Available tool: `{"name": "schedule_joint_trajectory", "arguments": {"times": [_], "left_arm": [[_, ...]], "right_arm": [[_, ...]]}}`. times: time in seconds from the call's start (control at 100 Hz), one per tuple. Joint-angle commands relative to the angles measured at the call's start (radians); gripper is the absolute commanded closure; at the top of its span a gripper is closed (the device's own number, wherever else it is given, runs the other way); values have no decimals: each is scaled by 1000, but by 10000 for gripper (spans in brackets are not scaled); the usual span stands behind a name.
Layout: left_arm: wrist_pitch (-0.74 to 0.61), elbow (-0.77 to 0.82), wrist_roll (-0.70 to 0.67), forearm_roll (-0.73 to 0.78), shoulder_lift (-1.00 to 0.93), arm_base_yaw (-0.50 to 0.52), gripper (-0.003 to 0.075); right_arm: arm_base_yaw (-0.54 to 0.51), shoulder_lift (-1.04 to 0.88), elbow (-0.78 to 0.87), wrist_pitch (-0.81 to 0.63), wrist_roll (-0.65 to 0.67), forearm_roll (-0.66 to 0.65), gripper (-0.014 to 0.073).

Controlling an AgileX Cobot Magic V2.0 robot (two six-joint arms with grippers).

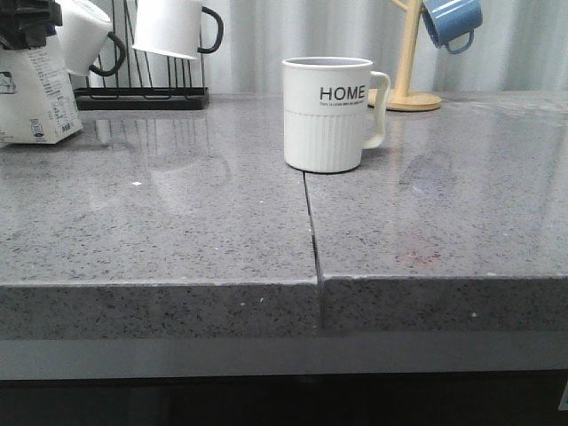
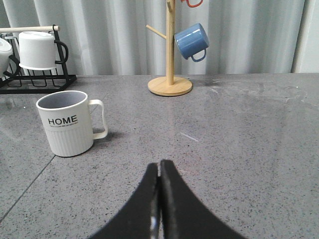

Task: Place milk next to cup
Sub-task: 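Carry the milk carton toward the mug and lower it beside it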

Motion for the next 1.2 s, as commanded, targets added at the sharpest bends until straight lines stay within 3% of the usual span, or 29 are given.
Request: {"name": "schedule_joint_trajectory", "arguments": {"times": [0.0, 0.16, 0.37, 0.45, 0.75, 0.87, 1.19], "left_arm": [[-43, -31, -6, 14, -104, -18, 646], [2, 6, -6, 14, -201, -52, 647], [-207, 188, -4, -28, -348, -133, 681], [-261, 219, 56, -64, -368, -176, 681], [-384, 207, 497, -507, -355, -410, 681], [-448, 205, 517, -554, -327, -482, 681], [-429, 92, 519, -588, -208, -555, 681]], "right_arm": [[-5, 14, -23, -75, -3, -9, 661], [-5, 14, -23, -75, -3, -9, 661], [-5, 14, -23, -75, -3, -9, 661], [-5, 14, -23, -75, -3, -9, 661], [-5, 14, -23, -75, -3, -9, 661], [-5, 14, -23, -75, -3, -9, 661], [-5, 14, -23, -75, -3, -9, 661]]}}
